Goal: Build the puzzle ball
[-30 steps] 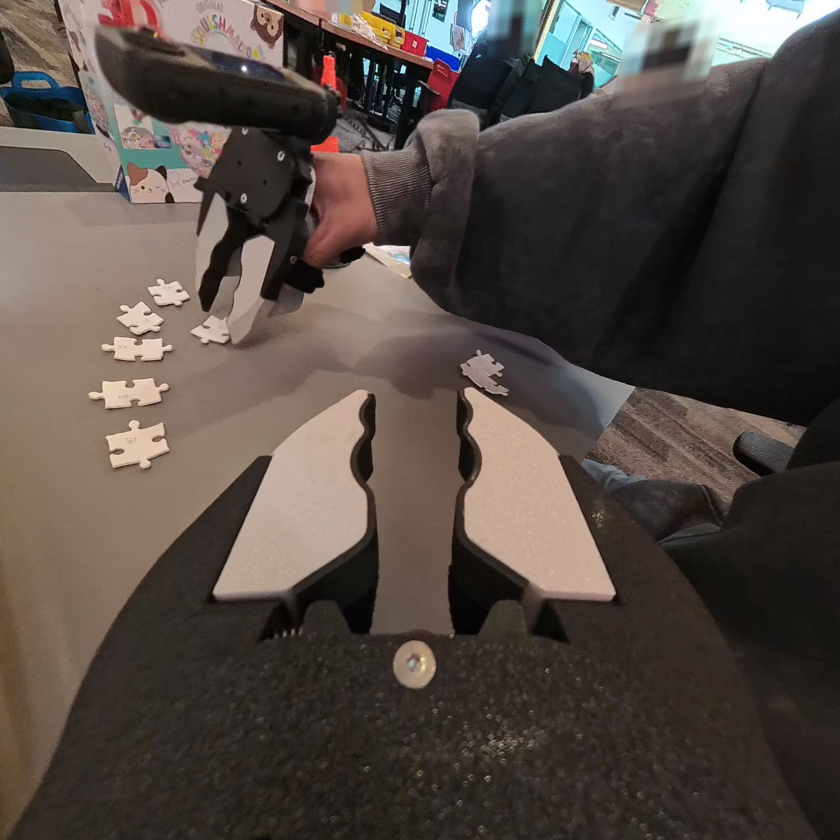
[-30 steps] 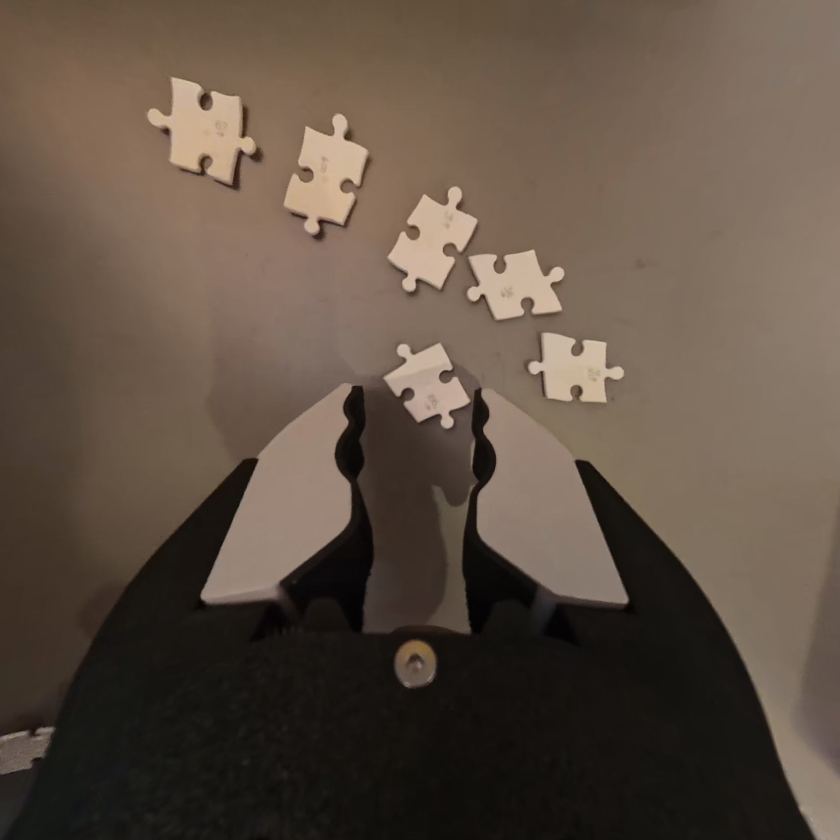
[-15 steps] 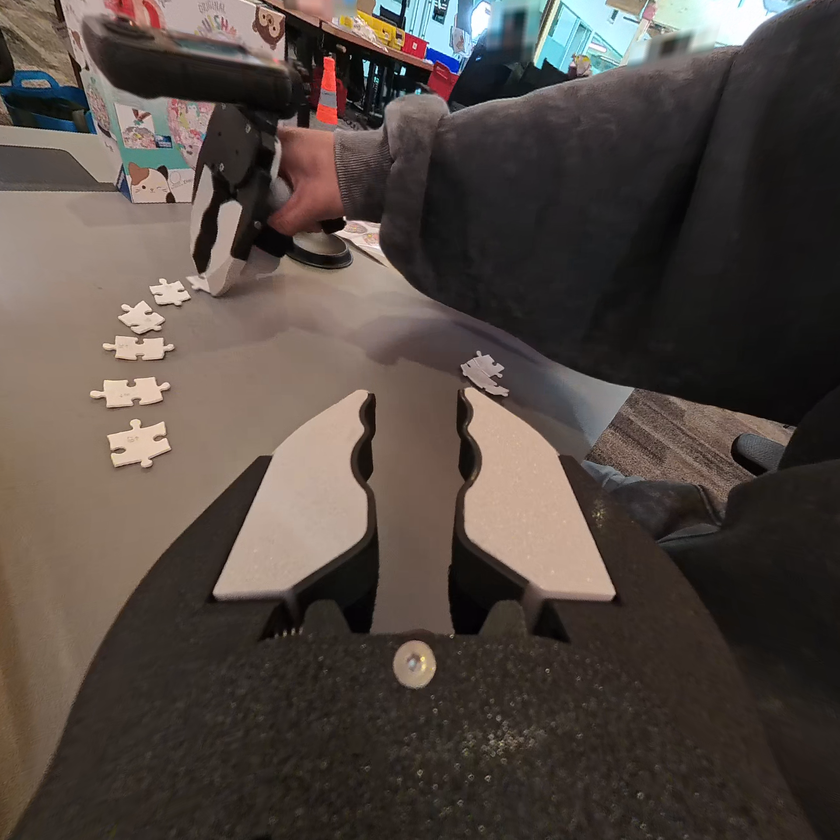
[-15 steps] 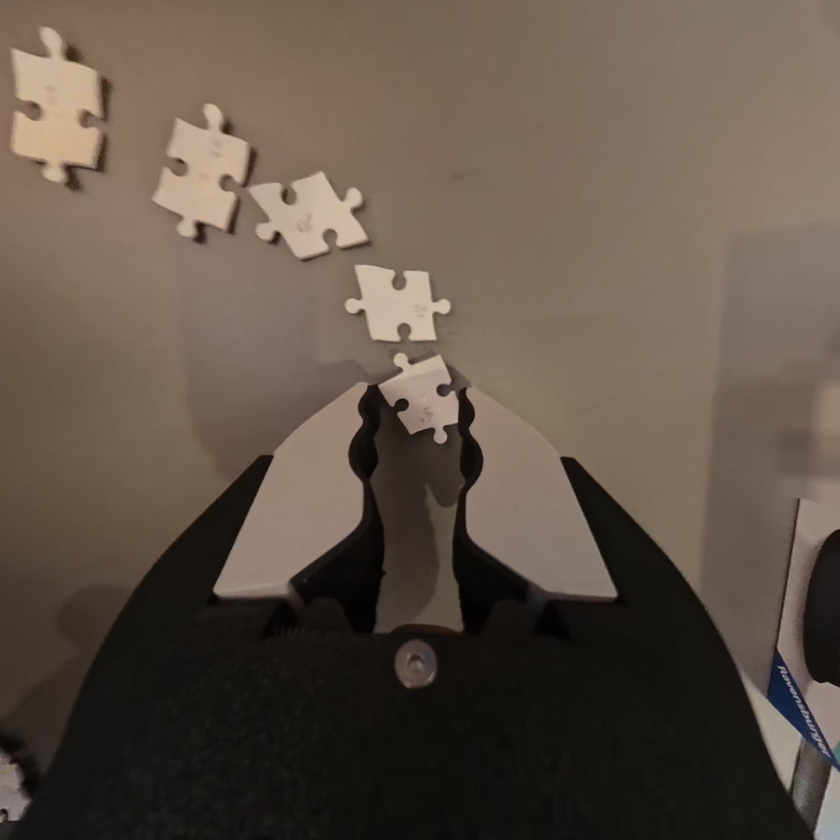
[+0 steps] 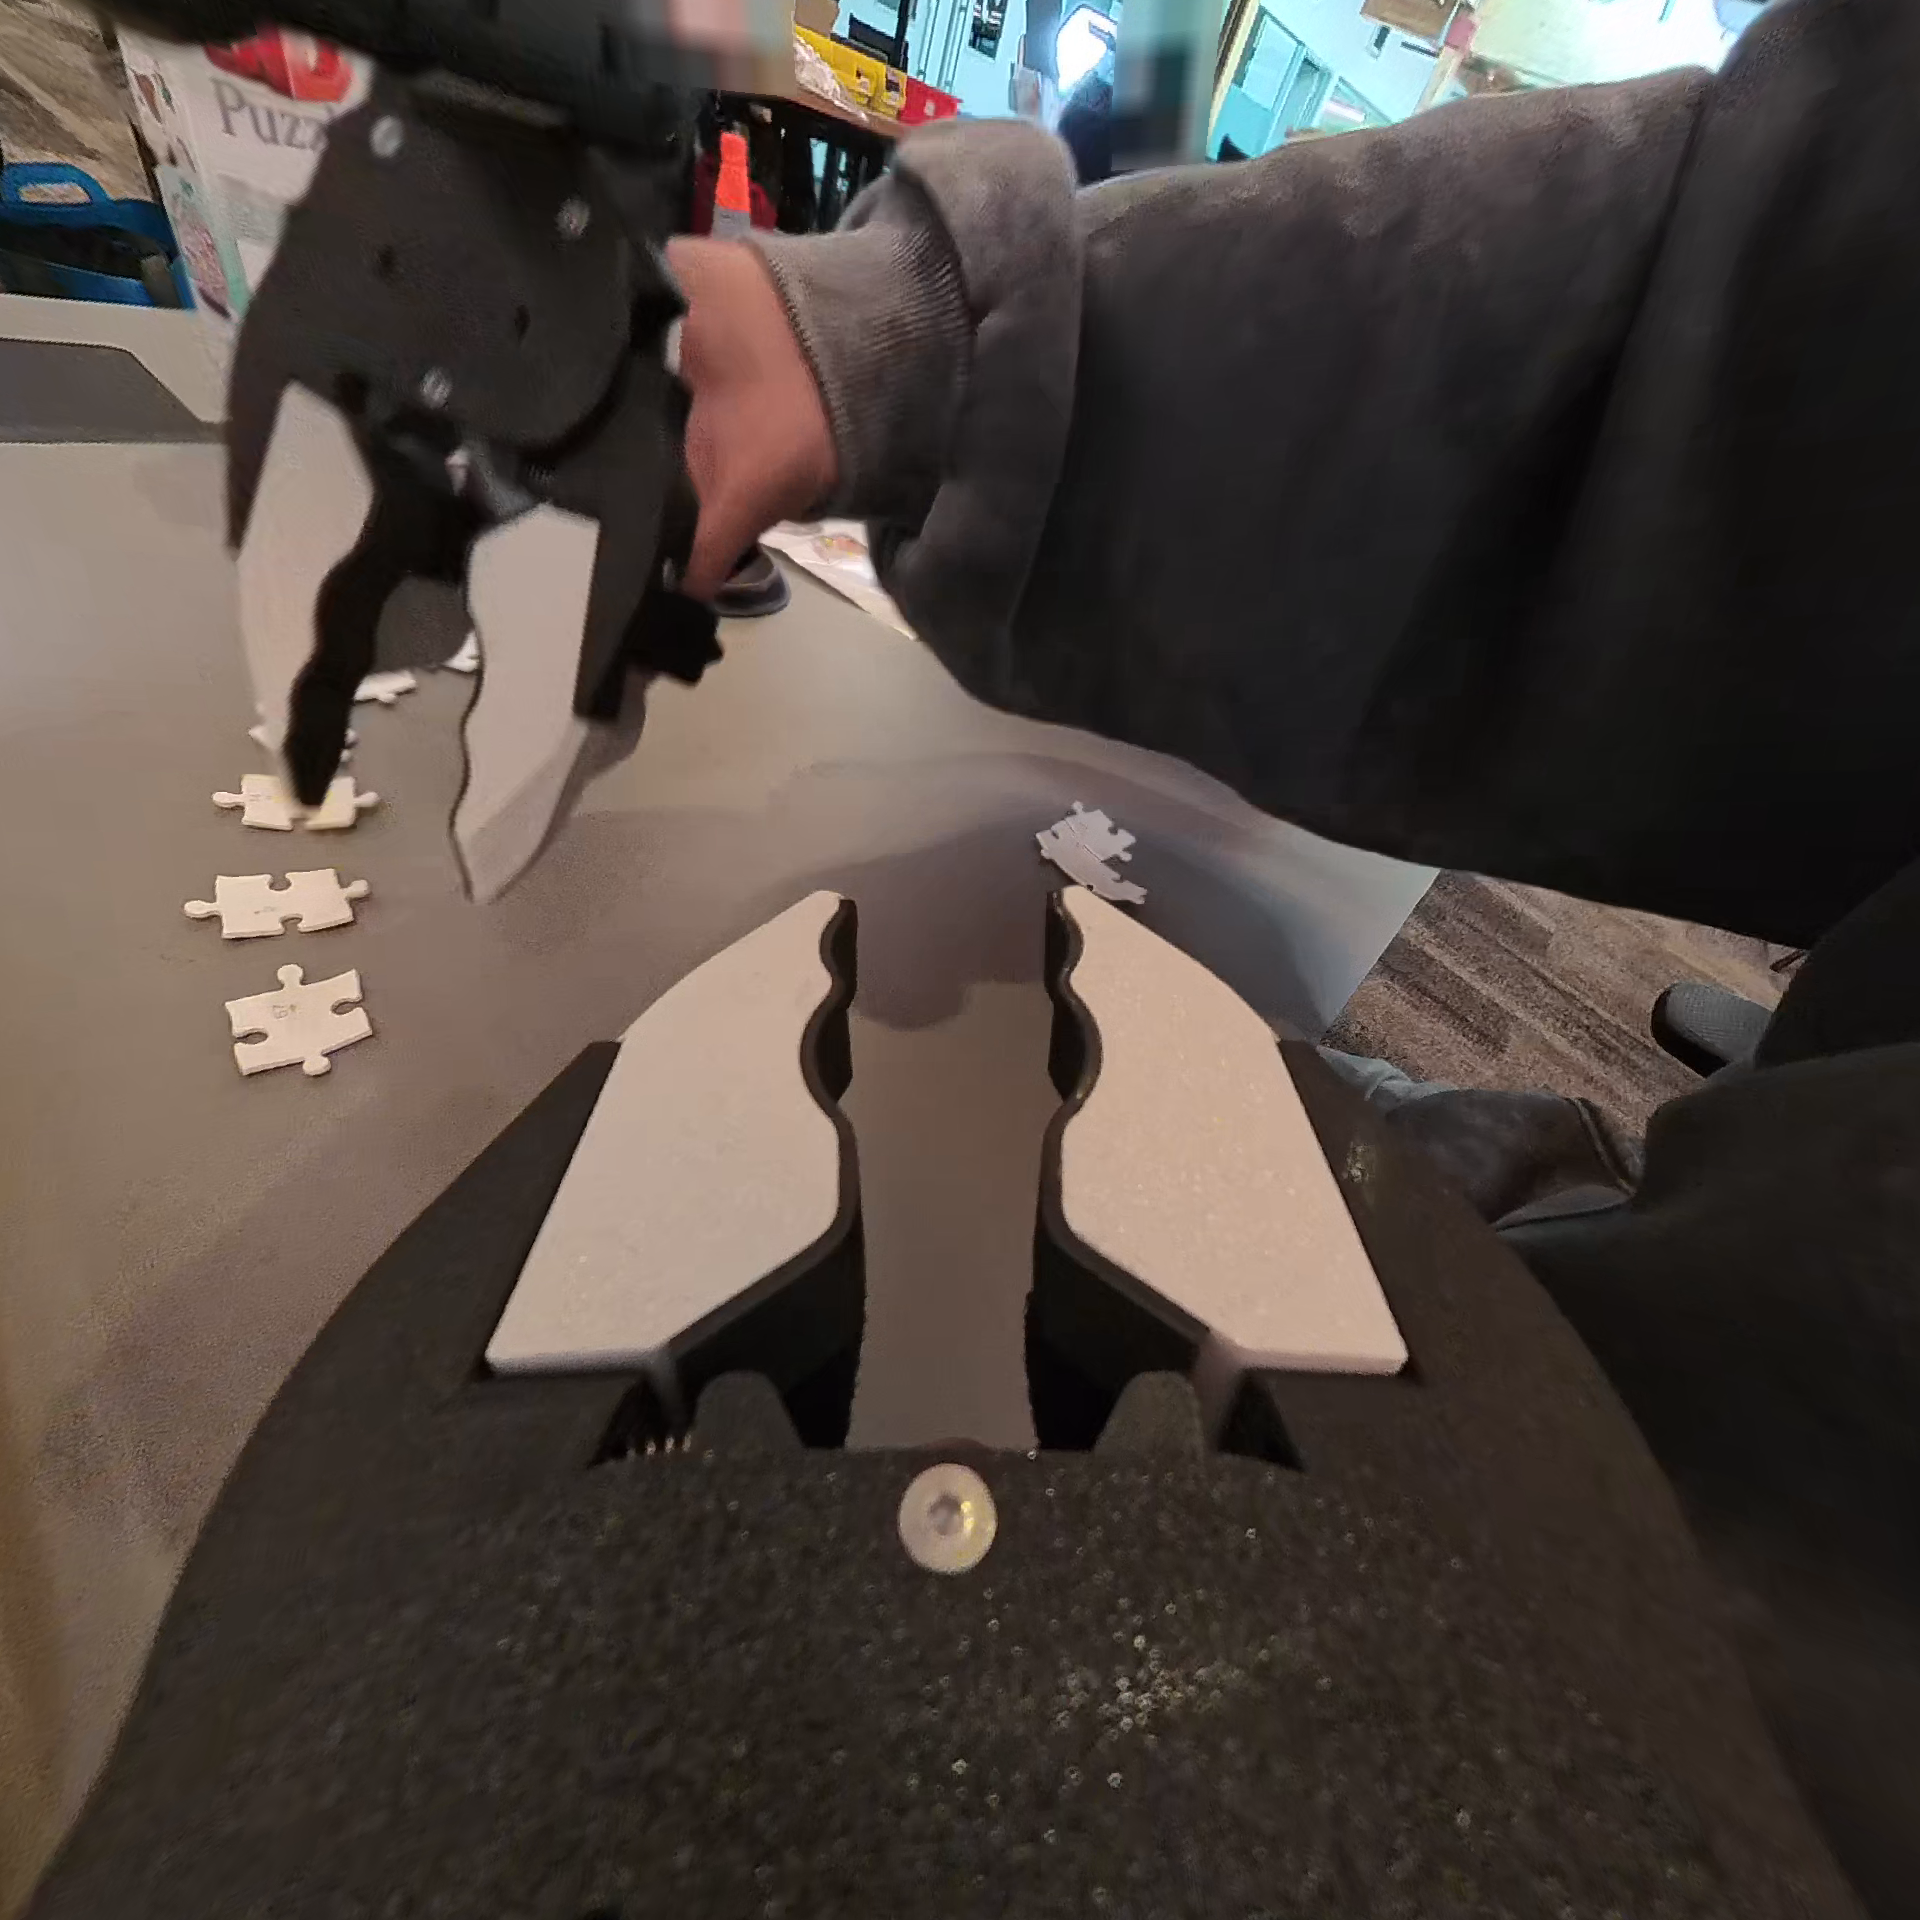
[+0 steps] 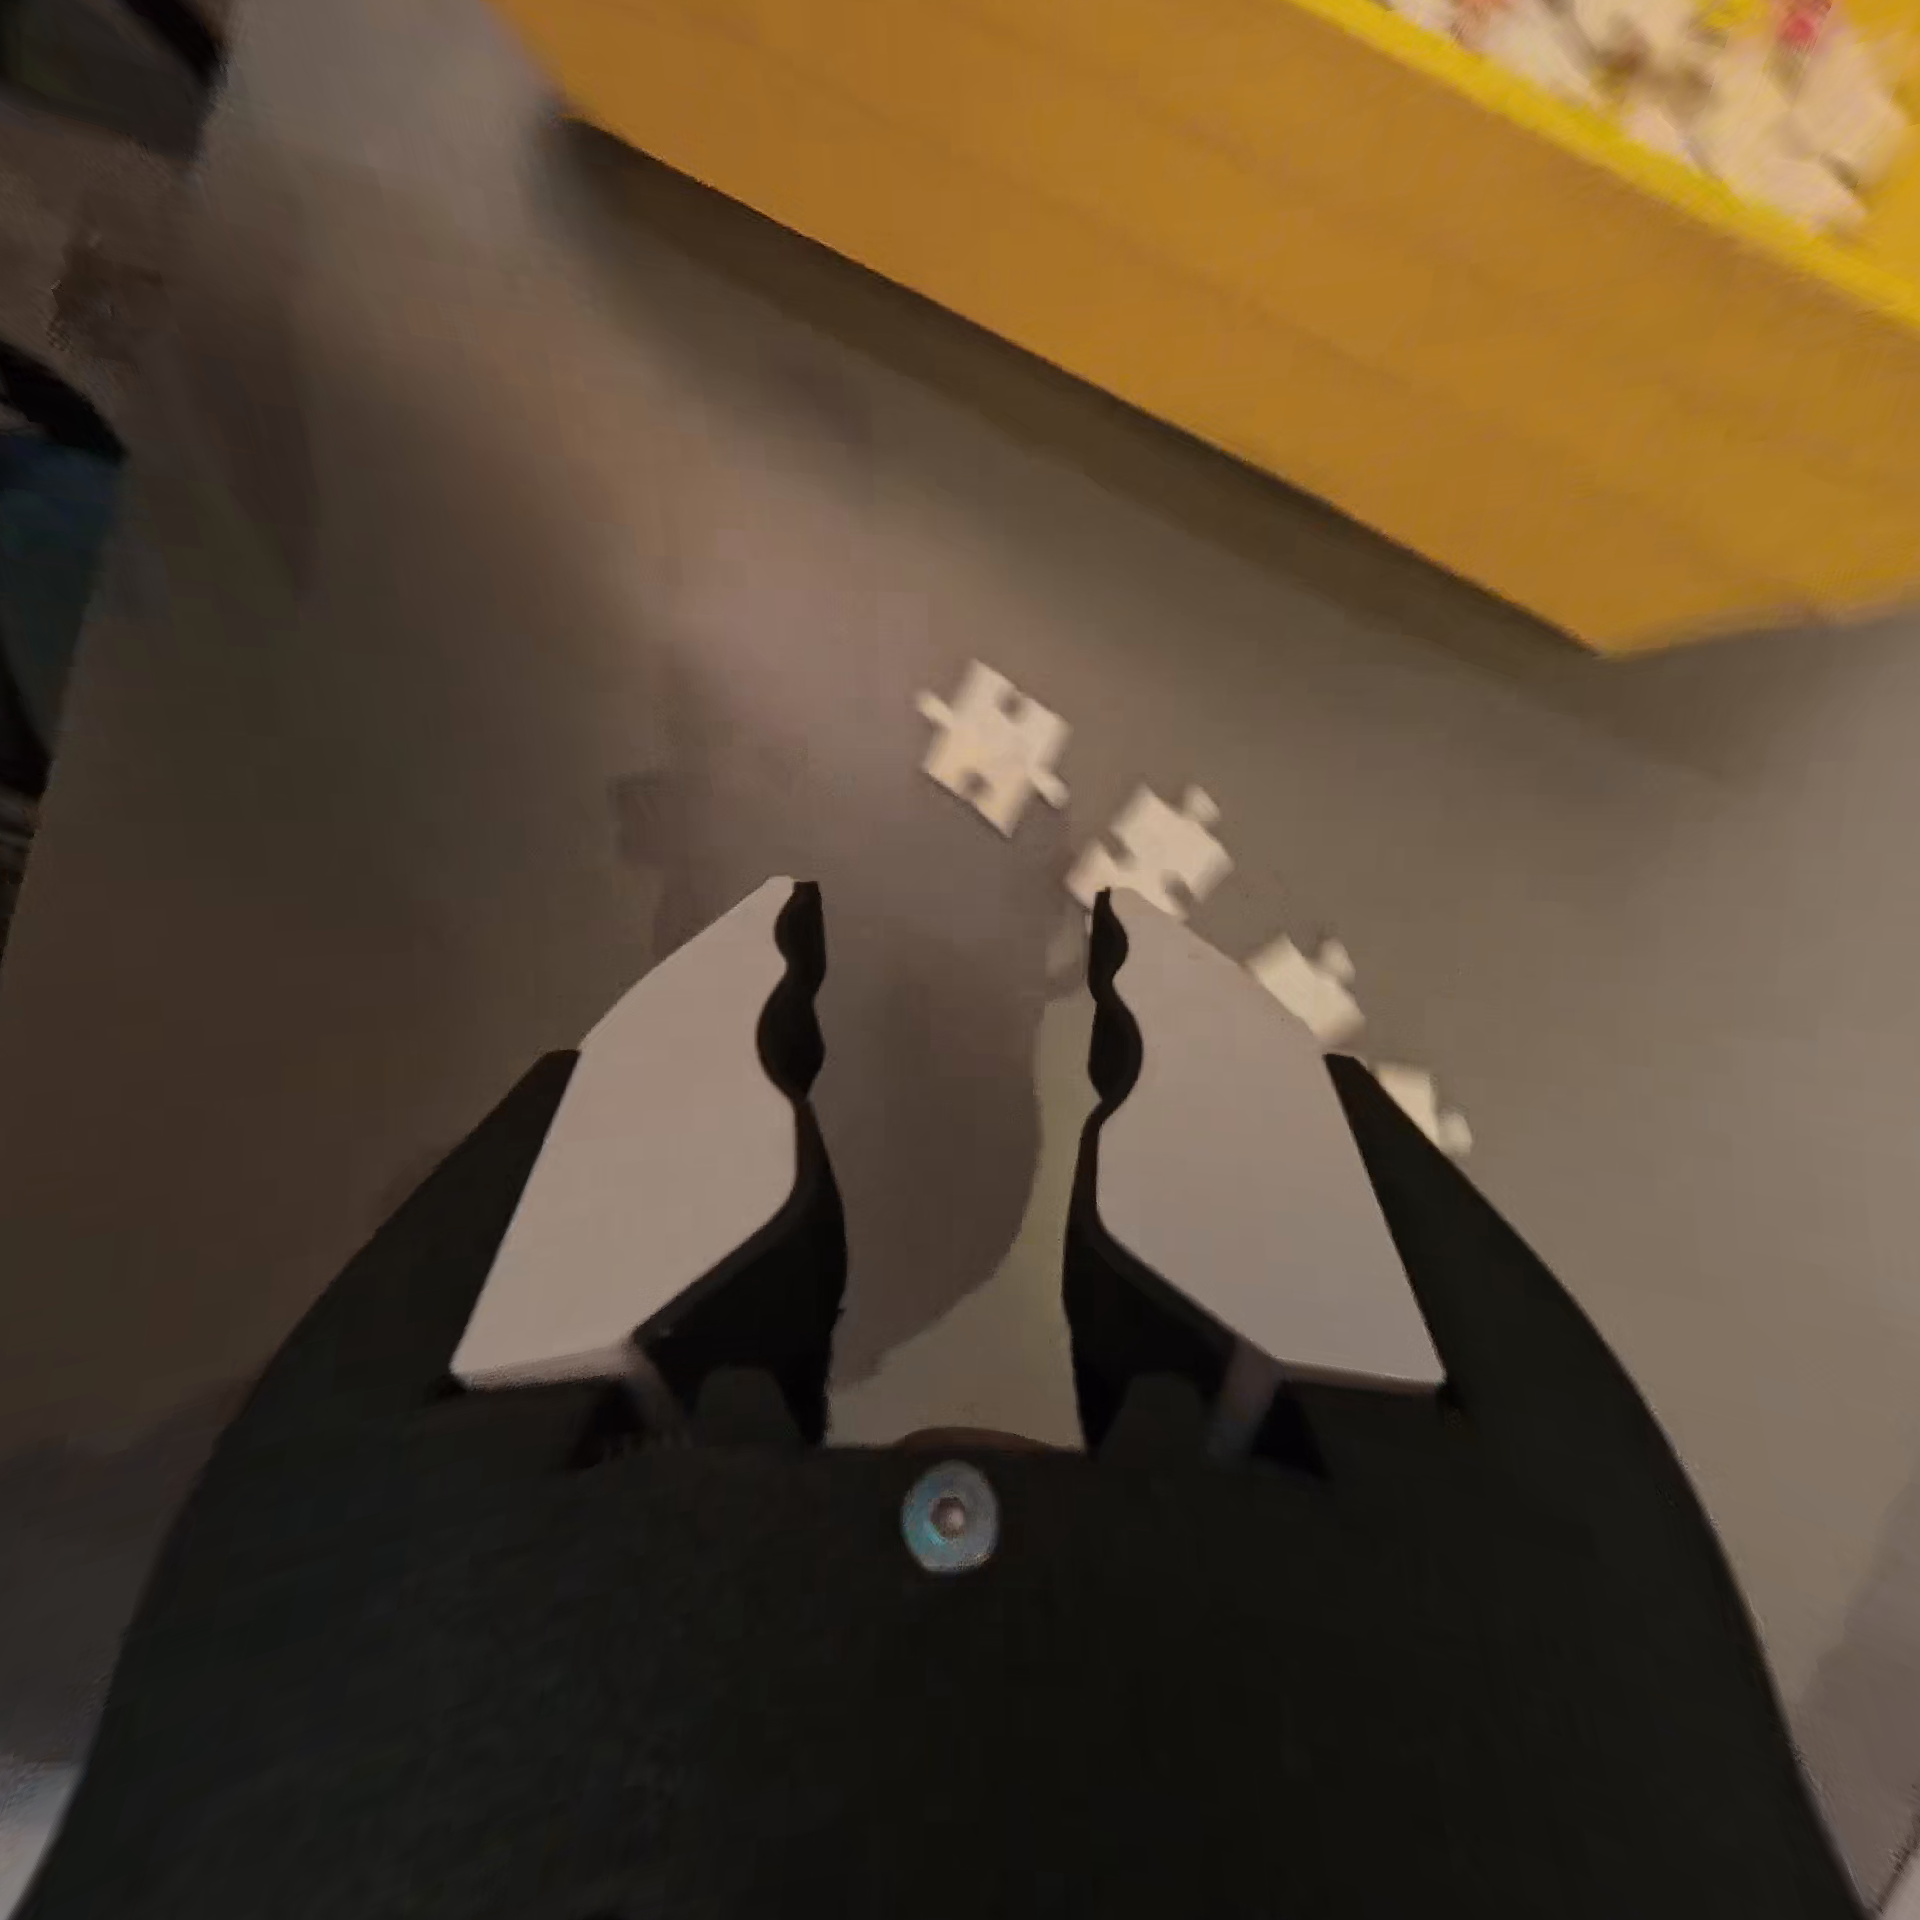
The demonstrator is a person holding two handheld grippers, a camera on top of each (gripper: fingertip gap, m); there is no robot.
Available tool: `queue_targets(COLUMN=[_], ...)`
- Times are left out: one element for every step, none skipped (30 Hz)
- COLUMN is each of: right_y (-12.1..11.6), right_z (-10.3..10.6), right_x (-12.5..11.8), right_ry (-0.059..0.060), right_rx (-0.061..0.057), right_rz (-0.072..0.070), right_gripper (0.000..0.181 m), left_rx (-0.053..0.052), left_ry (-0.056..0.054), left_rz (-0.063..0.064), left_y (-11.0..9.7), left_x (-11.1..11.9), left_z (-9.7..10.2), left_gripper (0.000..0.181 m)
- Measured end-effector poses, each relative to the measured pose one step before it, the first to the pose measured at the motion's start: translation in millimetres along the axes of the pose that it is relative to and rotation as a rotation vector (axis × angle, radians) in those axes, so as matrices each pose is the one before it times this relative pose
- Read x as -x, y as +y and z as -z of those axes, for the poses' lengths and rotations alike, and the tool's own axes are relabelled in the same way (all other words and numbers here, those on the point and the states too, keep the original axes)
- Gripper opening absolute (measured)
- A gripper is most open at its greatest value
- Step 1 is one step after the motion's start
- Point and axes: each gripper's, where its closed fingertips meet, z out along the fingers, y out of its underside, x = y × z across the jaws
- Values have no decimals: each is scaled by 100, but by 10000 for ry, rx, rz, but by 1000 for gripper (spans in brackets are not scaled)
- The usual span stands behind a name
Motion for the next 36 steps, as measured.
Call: queue_targets(right_y=[-994,-756,-347,96,325,373,337,231,197,189,-7,45,-39,43,35,18,24,25,57,90,-1,-62,131,322,867,1331,1293,1144,1108,899,445,305,468,249,-1,246], right_z=[-1104,-943,-839,-799,-710,-573,-423,-264,-147,-96,6,-21,-3,-5,10,-8,21,22,72,259,724,1222,1678,1946,1912,1667,1340,988,680,476,413,455,577,680,753,775], right_x=[755,47,-299,-408,-383,-223,-50,-232,-299,-270,-227,-137,-98,-75,45,20,32,4,-48,-78,-189,-494,-782,-1032,-1325,-1321,-1002,-606,-87,409,921,1716,2071,2150,1881,2088], right_ry=[-200,-7,-12,-113,-201,-278,-295,-35,99,93,83,30,44,71,35,46,26,57,92,96,172,314,329,320,360,276,149,65,-5,10,-23,-369,-441,-313,57,48], right_rx=[-19,-48,24,140,181,134,87,45,40,48,-85,-39,-105,-33,-32,-44,-10,-15,-17,16,-66,-190,-185,-260,-61,179,90,55,239,241,51,85,316,113,-242,-175], right_rz=[523,398,264,66,-81,-135,-91,-7,58,22,-19,-45,-17,33,59,18,-40,-41,-67,-77,-21,-98,-191,-298,-394,-435,-458,-472,-356,-124,-85,-158,-287,-179,-46,-48], right_gripper=[49,49,49,49,50,50,50,49,48,45,41,38,36,31,27,27,27,27,26,24,0,0,0,0,0,0,0,0,2,6,12,18,19,20,25,27], left_rx=[7,-5,-18,-23,-9,10,19,15,0,-13,-11,-3,-1,2,7,-3,-7,4,15,17,12,-5,-20,-27,-30,-22,5,47,68,63,18,-29,-49,-58,-64,-44], left_ry=[3,-7,-13,-3,3,11,13,9,9,19,31,37,39,39,27,2,-13,-12,-5,-6,-4,-3,6,31,34,16,1,-10,-21,-66,-159,-192,-117,-25,-4,-9], left_rz=[-39,-34,-32,-30,-19,-8,-3,-1,3,14,26,33,35,28,7,-17,-25,-17,-5,8,20,31,38,37,23,0,-16,-10,-2,-25,-49,-23,48,131,157,115], left_y=[13,3,-24,-24,1,38,60,48,13,-2,-7,13,20,18,16,-20,-12,1,25,38,31,3,-29,-36,-50,-42,-8,84,118,81,6,-59,-67,-65,-69,-61], left_x=[-95,-90,-67,-52,-40,-21,-21,1,-1,0,-11,-7,-19,-42,-44,-42,-19,-1,19,34,39,37,11,-29,-65,-47,-9,24,65,148,295,392,340,235,205,187], left_z=[49,53,71,45,32,9,22,13,26,8,-5,-28,-23,-32,-16,-3,4,-8,-3,-12,0,18,34,31,14,-16,-41,-55,-53,9,104,184,215,227,193,133], left_gripper=[34,34,34,34,34,34,34,34,34,34,34,34,34,34,34,34,34,34,34,34,34,34,34,34,34,34,34,34,34,34,34,34,34,34,34,34])
